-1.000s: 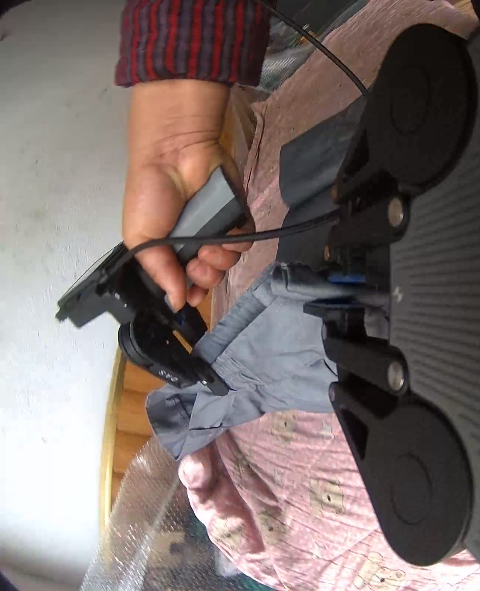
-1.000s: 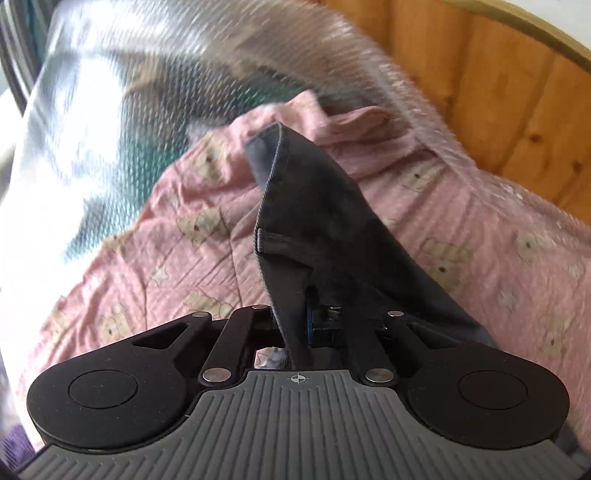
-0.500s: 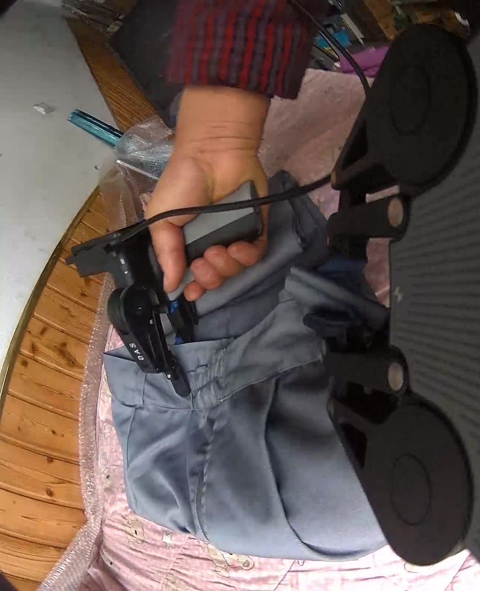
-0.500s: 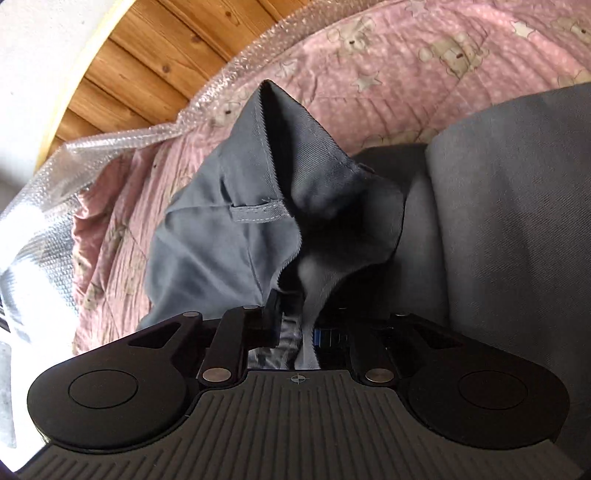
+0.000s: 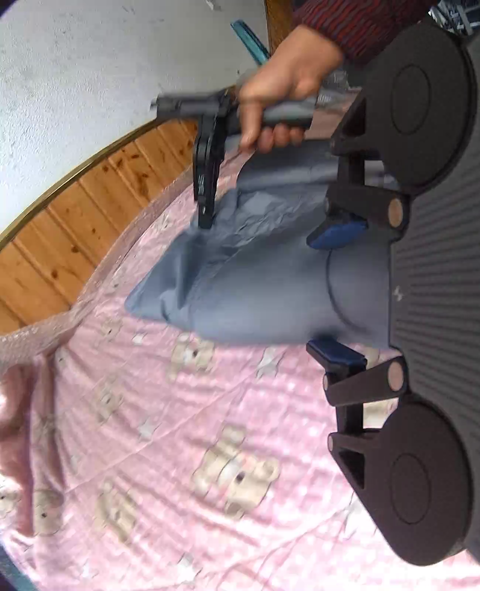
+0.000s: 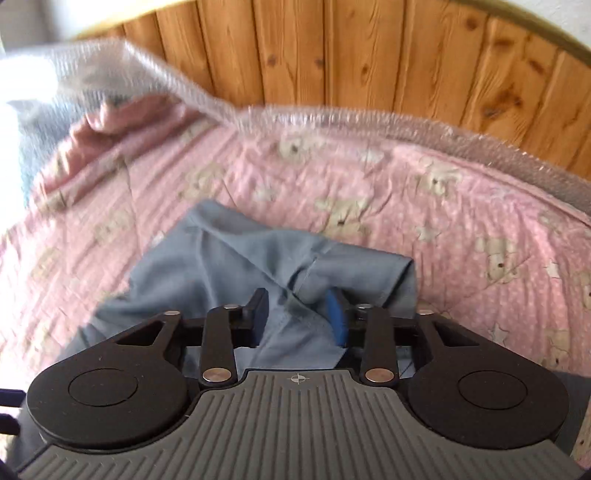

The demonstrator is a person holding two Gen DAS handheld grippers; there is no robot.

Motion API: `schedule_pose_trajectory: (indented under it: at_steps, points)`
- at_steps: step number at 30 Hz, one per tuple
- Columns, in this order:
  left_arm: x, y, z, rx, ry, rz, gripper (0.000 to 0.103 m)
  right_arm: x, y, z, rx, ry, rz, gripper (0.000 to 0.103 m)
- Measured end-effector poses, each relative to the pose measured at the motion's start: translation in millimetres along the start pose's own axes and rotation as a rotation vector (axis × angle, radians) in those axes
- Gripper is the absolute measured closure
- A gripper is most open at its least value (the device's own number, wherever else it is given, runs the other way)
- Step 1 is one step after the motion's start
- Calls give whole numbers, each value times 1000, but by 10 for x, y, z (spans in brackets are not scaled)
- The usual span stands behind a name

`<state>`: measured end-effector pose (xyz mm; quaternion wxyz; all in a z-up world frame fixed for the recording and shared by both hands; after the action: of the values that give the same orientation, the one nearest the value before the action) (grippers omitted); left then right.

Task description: Fold clothes

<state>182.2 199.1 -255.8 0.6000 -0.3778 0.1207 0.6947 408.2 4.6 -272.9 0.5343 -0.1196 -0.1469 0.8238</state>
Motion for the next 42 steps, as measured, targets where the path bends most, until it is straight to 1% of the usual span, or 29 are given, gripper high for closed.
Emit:
schedule_pose_trajectory:
  at_steps: [2, 3, 5, 8, 10, 11, 12, 13, 14, 15, 16, 17, 18, 19, 20, 21, 23, 24, 26, 28, 29, 30, 31, 32, 33, 35, 38, 39, 42]
  points:
    - [-66, 64, -115, 3, -26, -19, 37, -165, -19, -326, 40, 96, 43, 84]
    - [-57, 104, -134, 2, -30, -7, 37, -252, -38, -377, 21, 145, 54, 66]
    - [-31, 176, -156, 0, -35, 16, 37, -353, -94, -388, 29, 210, 58, 65]
    - [58, 191, -40, -1, -30, 33, 39, -360, -177, -210, 64, 226, 39, 69]
    - [91, 139, -32, -5, -7, 71, 39, -156, -333, 164, -44, 208, 52, 69]
    - [131, 149, -43, 0, 17, 103, 38, 25, -416, 323, -86, 163, 60, 60]
    - [151, 149, -64, 4, 35, 128, 38, 235, -480, 353, -89, 107, 80, 42]
    - [154, 150, -80, 2, 48, 144, 37, 449, -538, 360, -85, 51, 102, 33]
    - [153, 153, -94, 1, 58, 156, 38, 664, -594, 370, -81, -5, 125, 13]
    - [144, 158, -106, 2, 61, 160, 43, 863, -621, 279, -51, -52, 154, 5]
    - [133, 161, -117, 4, 60, 158, 47, 1003, -628, 120, -16, -58, 182, 5]
    - [122, 162, -125, 8, 46, 145, 59, 1131, -631, -48, 18, -56, 209, 7]
    - [112, 173, -128, 13, 27, 129, 71, 1191, -618, -209, 48, -55, 228, 27]
    - [101, 198, -131, 18, 6, 117, 75, 1235, -602, -367, 77, -56, 245, 48]
    - [97, 224, -135, 21, -10, 109, 82, 1280, -586, -525, 107, -56, 262, 59]
    - [104, 252, -142, 21, -17, 109, 85, 1309, -639, -566, 102, -45, 274, 85]
    - [120, 309, -156, 20, -32, 110, 86, 1361, -773, -600, 78, -16, 297, 97]
    - [128, 338, -163, 19, -39, 110, 87, 1385, -820, -633, 68, 14, 317, 101]
    - [134, 377, -158, 16, -48, 106, 86, 1410, -886, -661, 70, 39, 318, 101]
    - [73, 313, -10, -3, -31, 73, 82, 1331, -909, -485, 39, -5, 243, 98]
    - [37, 276, 79, -15, -25, 49, 80, 1262, -910, -326, 7, -44, 194, 87]
    - [-5, 233, 179, -28, -28, 15, 77, 1139, -887, -30, -53, -101, 116, 68]
    - [-60, 200, 261, -37, -33, -28, 76, 980, -803, 296, -112, -159, 35, 55]
    - [-141, 187, 305, -36, -42, -88, 73, 796, -646, 632, -166, -213, -48, 36]
    - [-222, 175, 350, -34, -51, -148, 70, 618, -424, 922, -206, -261, -126, 30]
    - [-384, 151, 439, -31, -70, -269, 68, 321, 185, 1273, -204, -356, -264, 30]
    - [-674, 208, 391, 18, -61, -443, 61, 88, 1257, 1373, -107, -470, -473, 28]
    - [-781, 259, 316, 48, -48, -510, 55, 66, 1577, 1362, -66, -509, -544, 28]
    - [-925, 489, -22, 153, -61, -682, 53, 145, 2282, 1155, 8, -619, -745, 28]
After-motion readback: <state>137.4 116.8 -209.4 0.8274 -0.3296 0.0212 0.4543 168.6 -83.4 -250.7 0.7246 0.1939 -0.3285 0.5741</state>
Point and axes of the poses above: each gripper's, at about its wrist camera, not at the fingertips, and z roughly against the way its jaws point, x to its left, y to its underside, the point moved 10 cm from there along -z, roughly the way its jaws point, and after that the axes turned 12 degrees about x, right-handed, at the moved point
